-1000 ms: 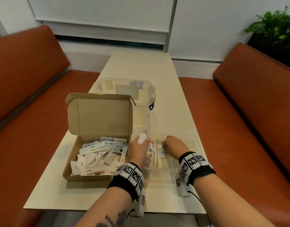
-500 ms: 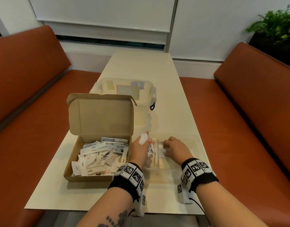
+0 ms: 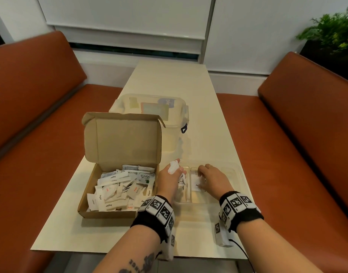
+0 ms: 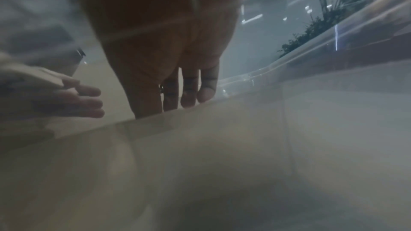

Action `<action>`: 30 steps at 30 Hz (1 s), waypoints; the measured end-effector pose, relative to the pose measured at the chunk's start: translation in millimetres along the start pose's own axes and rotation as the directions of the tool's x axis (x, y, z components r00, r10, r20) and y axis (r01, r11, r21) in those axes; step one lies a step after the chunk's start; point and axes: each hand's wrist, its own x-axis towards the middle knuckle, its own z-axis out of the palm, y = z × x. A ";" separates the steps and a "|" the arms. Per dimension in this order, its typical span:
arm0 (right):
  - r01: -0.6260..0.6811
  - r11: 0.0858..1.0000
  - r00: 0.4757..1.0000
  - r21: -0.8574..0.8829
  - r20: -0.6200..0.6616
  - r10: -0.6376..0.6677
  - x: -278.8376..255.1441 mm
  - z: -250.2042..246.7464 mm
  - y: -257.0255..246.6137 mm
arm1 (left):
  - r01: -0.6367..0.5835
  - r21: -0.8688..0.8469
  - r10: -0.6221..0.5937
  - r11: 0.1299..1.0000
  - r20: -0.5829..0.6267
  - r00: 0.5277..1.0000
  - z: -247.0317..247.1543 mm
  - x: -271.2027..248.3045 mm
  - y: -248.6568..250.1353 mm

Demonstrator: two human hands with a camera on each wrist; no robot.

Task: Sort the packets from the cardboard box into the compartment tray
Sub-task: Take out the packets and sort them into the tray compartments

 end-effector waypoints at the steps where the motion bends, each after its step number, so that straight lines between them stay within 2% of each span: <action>1: 0.000 1.000 1.000 -0.007 -0.005 0.000 -1.1 1.6 0.7 | 0.002 0.001 -0.002 1.000 0.003 1.000 0.0 0.2 -0.3; 10: -0.031 1.000 0.999 0.001 -0.017 0.031 2.2 6.9 -0.5 | 0.018 -0.012 -0.018 1.000 0.013 1.000 -0.4 0.5 0.2; 13: -0.022 0.992 0.994 0.128 -0.102 0.035 -0.6 -0.8 -6.7 | 0.033 -0.036 -0.032 0.999 0.021 0.999 -1.1 1.4 2.2; 15: -0.025 0.935 0.988 0.353 -0.133 0.077 -4.1 -8.9 -17.3 | 0.038 -0.036 -0.037 0.999 0.028 0.999 -2.2 1.6 4.9; 17: -0.062 0.811 0.992 0.582 -0.055 0.115 -7.2 -14.6 -30.5 | 0.060 -0.096 -0.056 0.994 0.040 0.998 -2.8 1.1 9.3; 19: -0.098 0.688 0.992 0.719 0.020 0.121 -9.8 -16.4 -41.9 | 0.085 -0.181 -0.076 0.980 0.055 0.996 -3.4 0.9 13.8; 22: -0.105 0.550 0.991 0.828 0.042 0.126 -12.4 -19.6 -49.1 | 0.057 -0.154 -0.051 0.986 0.048 0.998 -1.3 -0.4 17.5; 26: -0.069 0.611 0.997 0.788 0.033 0.070 -14.7 -21.0 -50.5 | 0.067 -0.196 -0.062 0.978 0.031 0.998 1.5 -0.9 19.2; 30: -0.045 0.580 0.991 0.814 -0.036 0.127 -12.6 -19.7 -46.7 | 0.080 -0.204 -0.070 0.976 0.054 0.996 0.6 1.4 17.4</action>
